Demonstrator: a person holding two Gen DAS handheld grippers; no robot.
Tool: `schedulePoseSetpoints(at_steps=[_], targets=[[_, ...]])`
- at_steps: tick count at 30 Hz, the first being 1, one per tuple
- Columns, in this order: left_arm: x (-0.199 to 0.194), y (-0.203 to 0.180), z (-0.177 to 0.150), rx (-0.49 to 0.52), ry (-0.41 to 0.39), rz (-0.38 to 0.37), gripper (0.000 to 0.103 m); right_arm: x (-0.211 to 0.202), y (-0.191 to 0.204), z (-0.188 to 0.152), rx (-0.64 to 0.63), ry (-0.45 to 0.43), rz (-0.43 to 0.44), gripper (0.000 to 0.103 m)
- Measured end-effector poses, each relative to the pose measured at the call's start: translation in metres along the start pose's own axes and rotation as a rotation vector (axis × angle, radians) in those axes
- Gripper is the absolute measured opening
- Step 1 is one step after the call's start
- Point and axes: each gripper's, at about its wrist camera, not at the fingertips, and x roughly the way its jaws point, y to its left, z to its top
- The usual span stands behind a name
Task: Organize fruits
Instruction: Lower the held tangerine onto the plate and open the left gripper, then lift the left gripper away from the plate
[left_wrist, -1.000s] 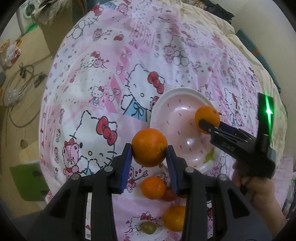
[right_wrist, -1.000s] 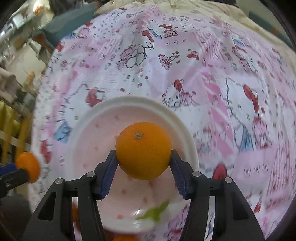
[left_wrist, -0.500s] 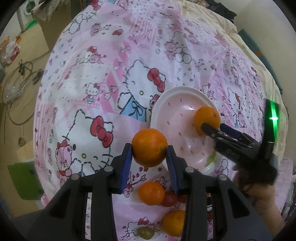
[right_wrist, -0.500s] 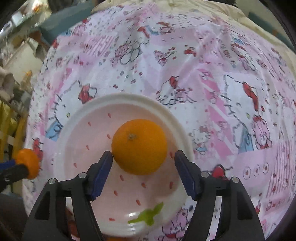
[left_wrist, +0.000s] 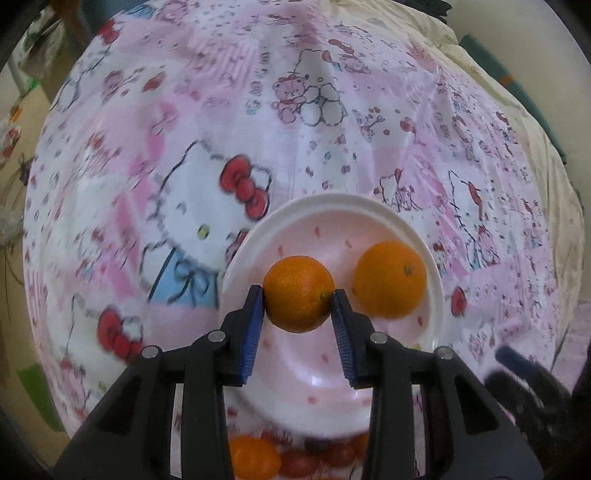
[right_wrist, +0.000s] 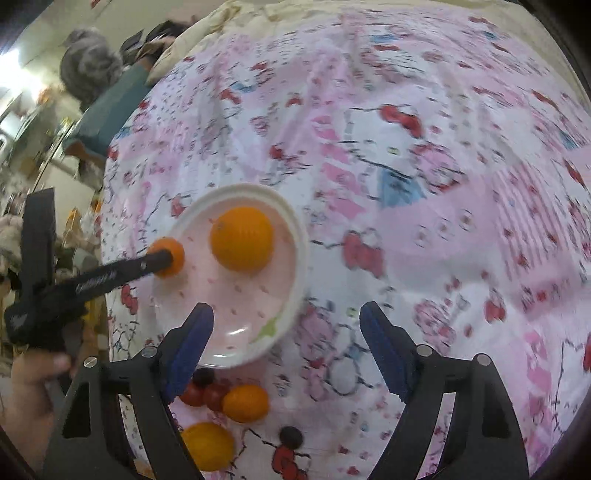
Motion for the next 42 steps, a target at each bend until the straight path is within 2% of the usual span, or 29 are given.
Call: schedulePoseSetpoints(at_steps=[8,13,17,19,22,26,31,38,42], targets=[[0.024,-0.009,0.015,0.013,0.000,0.020,0.033,0.003,-0.027,0.003,0.096,-0.011,0.011,0.084],[0.032,-0.009,0.015,0.017,0.007,0.036,0.035,0.000,-0.027,0.008,0.090,-0.032,0.006,0.084],[0.030,-0.007,0.017,0.005,-0.008,0.019,0.038,-0.001,-0.028,0.008,0.104,-0.023,0.041,0.084],[0.028,-0.007,0.017,0.006,-0.008,0.019,0.065,-0.001,-0.026,0.008,0.095,-0.026,0.038,0.084],[0.022,-0.007,0.016,-0.005,-0.022,0.006,0.087,-0.002,-0.025,0.008,0.090,-0.025,0.047,0.084],[0.013,-0.011,0.011,0.010,-0.018,0.021,0.088,-0.003,-0.022,0.009,0.078,-0.032,0.043,0.084],[-0.011,-0.008,0.001,0.013,-0.050,0.034,0.088,-0.007,-0.020,0.008,0.062,-0.046,0.037,0.084],[-0.060,-0.003,-0.022,0.046,-0.142,0.070,0.088,-0.022,-0.010,0.002,0.020,-0.073,0.027,0.084],[-0.079,0.004,-0.038,0.049,-0.163,0.075,0.088,-0.030,-0.003,-0.005,-0.007,-0.077,0.024,0.084]])
